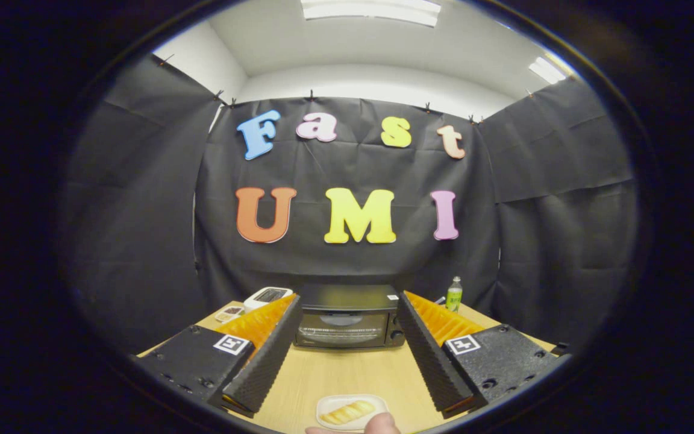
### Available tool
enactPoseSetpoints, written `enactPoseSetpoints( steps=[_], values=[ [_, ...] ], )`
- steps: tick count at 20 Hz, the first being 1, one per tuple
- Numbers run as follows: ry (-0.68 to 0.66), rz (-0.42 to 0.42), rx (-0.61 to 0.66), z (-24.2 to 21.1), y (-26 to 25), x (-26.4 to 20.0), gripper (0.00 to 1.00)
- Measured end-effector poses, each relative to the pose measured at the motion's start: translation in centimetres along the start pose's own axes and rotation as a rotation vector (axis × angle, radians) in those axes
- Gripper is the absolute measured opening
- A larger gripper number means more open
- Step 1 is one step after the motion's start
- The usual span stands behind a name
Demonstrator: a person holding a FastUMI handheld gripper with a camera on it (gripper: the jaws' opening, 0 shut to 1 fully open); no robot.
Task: Open the toaster oven, put the food inside, and close the toaster oven door.
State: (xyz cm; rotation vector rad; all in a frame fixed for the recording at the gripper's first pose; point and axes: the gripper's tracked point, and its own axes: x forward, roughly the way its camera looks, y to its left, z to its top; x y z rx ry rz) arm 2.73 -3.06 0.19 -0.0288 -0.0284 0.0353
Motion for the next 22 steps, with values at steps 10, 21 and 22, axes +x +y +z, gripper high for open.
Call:
enactPoseSetpoints(
  steps=[10,21,22],
  values=[
    [0.003,0.052,0.031,-0.5,-0.5,12.9,1.0],
    [0.167,0.058,0.022,-11.7,0.2,29.2,1.0],
    [0.176,0.053,0.009,-12.3,0.4,29.7,1.0]
  ],
)
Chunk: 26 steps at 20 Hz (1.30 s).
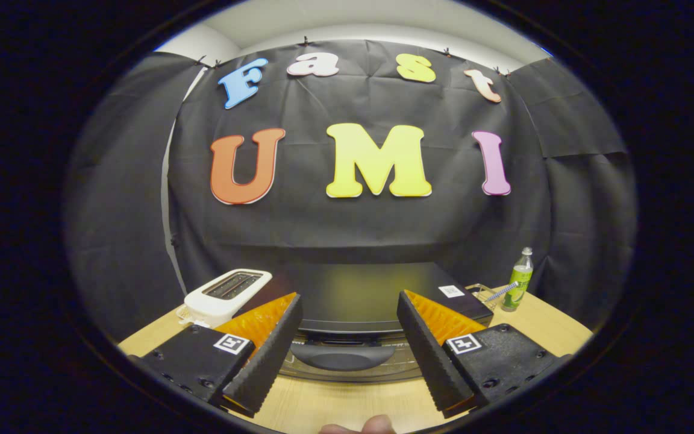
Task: Open the toaster oven, put the food inside, and close the toaster oven door.
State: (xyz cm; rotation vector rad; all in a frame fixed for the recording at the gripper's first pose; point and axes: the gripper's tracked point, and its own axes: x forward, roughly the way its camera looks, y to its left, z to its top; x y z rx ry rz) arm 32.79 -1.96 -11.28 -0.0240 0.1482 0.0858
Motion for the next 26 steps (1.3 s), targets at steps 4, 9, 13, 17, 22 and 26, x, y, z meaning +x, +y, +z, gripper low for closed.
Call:
enactPoseSetpoints(
  steps=[4,9,13,17,22,26],
  values=[
    [0.034,-0.025,-0.038,-2.3,0.3,2.3,1.0],
    [0.032,-0.041,0.031,-4.0,-0.3,2.3,1.0],
    [0.008,-0.062,-0.038,-5.9,-0.2,2.3,1.0],
    [0.035,-0.061,-0.025,-6.2,-0.2,1.0,1.0],
    [0.093,-0.041,0.015,-8.7,-0.5,-3.1,1.0],
    [0.14,-0.041,-0.011,-10.9,-0.5,-5.4,1.0]
  ],
)
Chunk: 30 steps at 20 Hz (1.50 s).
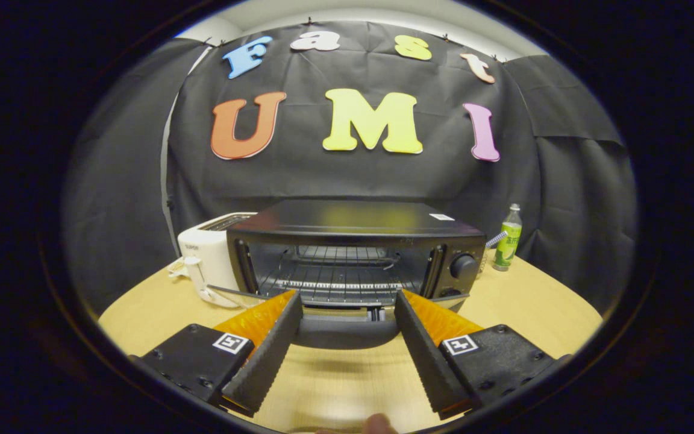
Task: Open the toaster oven, put the food inside, and close the toaster oven door.
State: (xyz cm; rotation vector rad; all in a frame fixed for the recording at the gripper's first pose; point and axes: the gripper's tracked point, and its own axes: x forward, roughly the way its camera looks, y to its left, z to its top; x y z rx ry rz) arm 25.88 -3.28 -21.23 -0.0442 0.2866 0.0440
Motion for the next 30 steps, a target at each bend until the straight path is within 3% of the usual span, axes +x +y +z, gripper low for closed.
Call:
enactPoseSetpoints(
  steps=[10,15,25,30],
  values=[
    [0.138,0.002,-0.022,-6.3,0.1,-2.9,1.0],
    [0.247,0.029,0.064,-9.4,-0.2,-3.6,1.0],
    [0.135,-0.019,0.138,-5.1,-0.9,-13.4,0.98],
    [0.127,-0.054,0.123,-6.6,-0.6,-18.0,1.0]
  ],
)
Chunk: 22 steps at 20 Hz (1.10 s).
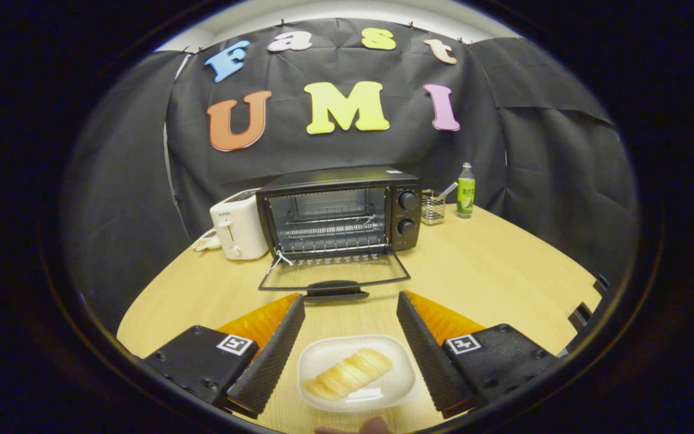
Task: Open the toaster oven, put the food inside, and close the toaster oven door.
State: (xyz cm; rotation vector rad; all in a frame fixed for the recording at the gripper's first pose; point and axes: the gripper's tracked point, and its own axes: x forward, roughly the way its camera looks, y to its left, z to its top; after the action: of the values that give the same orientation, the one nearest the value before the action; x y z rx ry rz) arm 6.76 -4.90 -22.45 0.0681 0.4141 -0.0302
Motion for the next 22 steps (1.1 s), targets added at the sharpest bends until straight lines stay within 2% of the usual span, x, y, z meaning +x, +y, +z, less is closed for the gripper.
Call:
enactPoseSetpoints(
  steps=[3,5,13,19,20,22],
  values=[
    [0.056,0.001,0.048,-3.0,0.5,-0.9,1.0],
    [0.072,-0.028,0.075,-4.6,0.3,-0.9,1.0],
    [0.17,-0.117,0.093,-9.4,-0.7,1.7,0.96],
    [0.223,-0.123,0.085,-11.0,-0.7,2.4,0.85],
    [0.226,-0.114,0.089,-11.0,-0.6,2.5,0.81],
    [0.227,-0.103,0.111,-11.1,-1.0,2.6,0.65]
  ],
)
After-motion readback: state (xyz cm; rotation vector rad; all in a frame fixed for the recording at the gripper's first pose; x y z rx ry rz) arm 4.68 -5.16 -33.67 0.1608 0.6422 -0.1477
